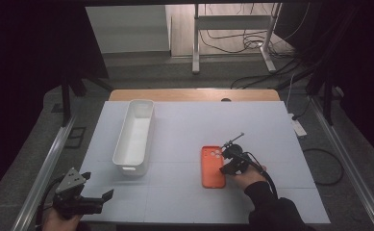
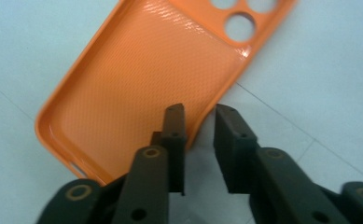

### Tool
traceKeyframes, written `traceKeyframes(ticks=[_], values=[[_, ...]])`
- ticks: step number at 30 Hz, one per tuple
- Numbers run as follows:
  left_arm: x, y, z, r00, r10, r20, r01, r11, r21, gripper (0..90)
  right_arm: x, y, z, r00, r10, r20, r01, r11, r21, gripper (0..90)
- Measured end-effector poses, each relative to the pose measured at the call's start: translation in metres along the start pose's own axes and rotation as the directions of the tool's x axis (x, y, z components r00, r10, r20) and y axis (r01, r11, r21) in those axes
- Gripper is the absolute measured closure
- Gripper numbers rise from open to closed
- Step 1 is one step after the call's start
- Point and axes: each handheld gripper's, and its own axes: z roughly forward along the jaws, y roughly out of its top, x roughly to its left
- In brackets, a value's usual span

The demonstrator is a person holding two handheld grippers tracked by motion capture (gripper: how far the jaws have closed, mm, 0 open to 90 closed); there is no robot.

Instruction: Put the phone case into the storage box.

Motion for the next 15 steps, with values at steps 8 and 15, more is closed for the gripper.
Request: traceKeyframes(ticks=[8, 15], values=[[0.0000, -0.0001, -0.0001, 1.0000, 0.001, -0.001, -0.001, 1.0000, 0.000, 1.0, 0.0016, 0.0008, -0.0012, 1.0000, 0.008, 0.000, -0.008, 1.000, 0.016, 89.4], [0.0010, -0.0002, -0.0004, 1.0000, -0.009, 0.001, 0.009, 1.0000, -0.004, 0.9, -0.0003, -0.0003, -0.0018, 0.9998, 0.011, -0.016, -0.011, 1.000, 0.005, 89.5]])
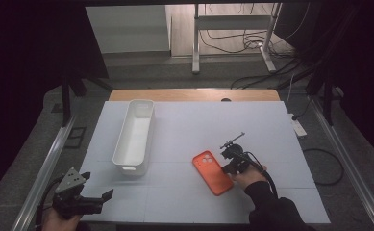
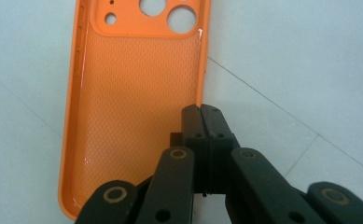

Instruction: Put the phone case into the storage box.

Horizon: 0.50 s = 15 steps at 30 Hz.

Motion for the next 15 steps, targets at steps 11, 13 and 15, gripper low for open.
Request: traceKeyframes(ticks=[11, 13, 15], values=[[0.002, 0.000, 0.000, 0.9995, -0.012, 0.029, 0.012, 0.9999, -0.002, 2.9, 0.001, -0.002, -0.009, 0.9983, -0.057, -0.008, 0.057, 0.996, -0.065, 89.5], [0.004, 0.000, 0.000, 0.9990, -0.022, 0.038, 0.022, 0.9997, -0.003, 3.0, 0.000, -0.002, -0.013, 0.9976, -0.068, -0.009, 0.067, 0.994, -0.090, 89.4], [0.005, 0.000, 0.000, 0.9987, -0.025, 0.044, 0.026, 0.9997, -0.005, 3.0, 0.000, -0.003, -0.014, 0.9975, -0.071, -0.004, 0.070, 0.992, -0.100, 89.4]])
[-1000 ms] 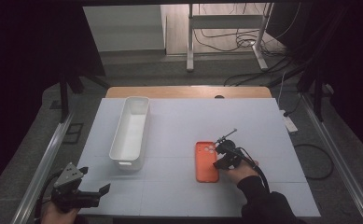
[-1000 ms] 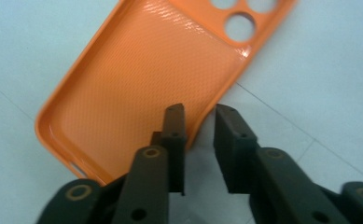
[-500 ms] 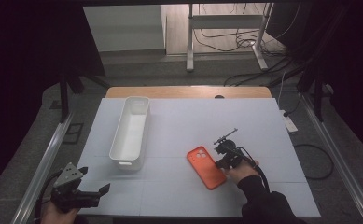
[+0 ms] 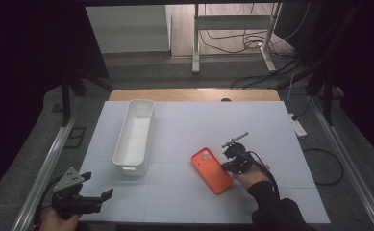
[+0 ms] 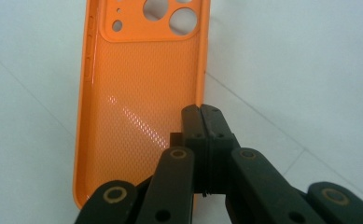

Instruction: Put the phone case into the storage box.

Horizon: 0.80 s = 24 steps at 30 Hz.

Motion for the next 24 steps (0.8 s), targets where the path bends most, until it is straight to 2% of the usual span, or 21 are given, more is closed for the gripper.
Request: traceKeyframes(ticks=[5, 12, 16, 24], values=[[0.002, 0.000, -0.001, 0.9999, -0.015, 0.006, 0.015, 0.9998, -0.010, 0.4, 0.000, 0.000, -0.009, 0.9998, -0.021, 0.007, 0.022, 0.998, -0.065, 89.5], [0.003, -0.001, -0.002, 0.9996, -0.025, 0.009, 0.025, 0.9995, -0.018, 0.4, -0.001, -0.001, -0.021, 0.9998, -0.020, 0.007, 0.021, 0.991, -0.134, 89.5], [0.002, 0.000, -0.002, 0.9999, -0.012, 0.012, 0.013, 0.9997, -0.020, 1.1, 0.000, -0.002, -0.030, 0.9991, -0.030, 0.031, 0.035, 0.981, -0.190, 89.4], [0.003, 0.002, -0.002, 0.9989, -0.023, 0.040, 0.026, 0.9981, -0.057, 1.0, 0.001, -0.004, -0.041, 0.9991, -0.026, 0.034, 0.034, 0.964, -0.263, 89.4]])
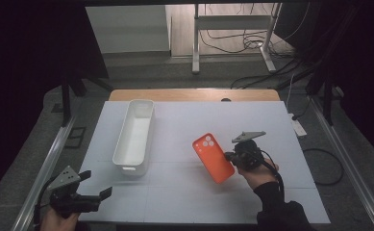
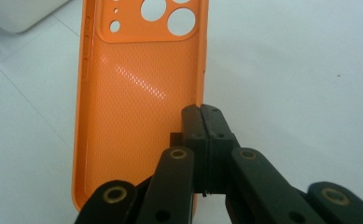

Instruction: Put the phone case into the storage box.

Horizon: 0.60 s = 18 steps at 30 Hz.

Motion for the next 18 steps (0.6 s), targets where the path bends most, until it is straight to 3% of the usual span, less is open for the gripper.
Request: traceKeyframes(ticks=[4, 18], values=[[-0.002, 0.003, 0.002, 0.9994, -0.002, 0.034, 0.003, 0.9998, -0.018, 1.0, 0.001, 0.000, -0.005, 0.9999, 0.001, 0.012, -0.001, 0.999, -0.039, 89.4], [-0.014, 0.021, 0.011, 0.9960, 0.036, 0.082, -0.031, 0.9973, -0.067, 0.0, 0.000, 0.001, -0.018, 0.9998, 0.020, 0.009, -0.019, 0.993, -0.119, 89.4]])
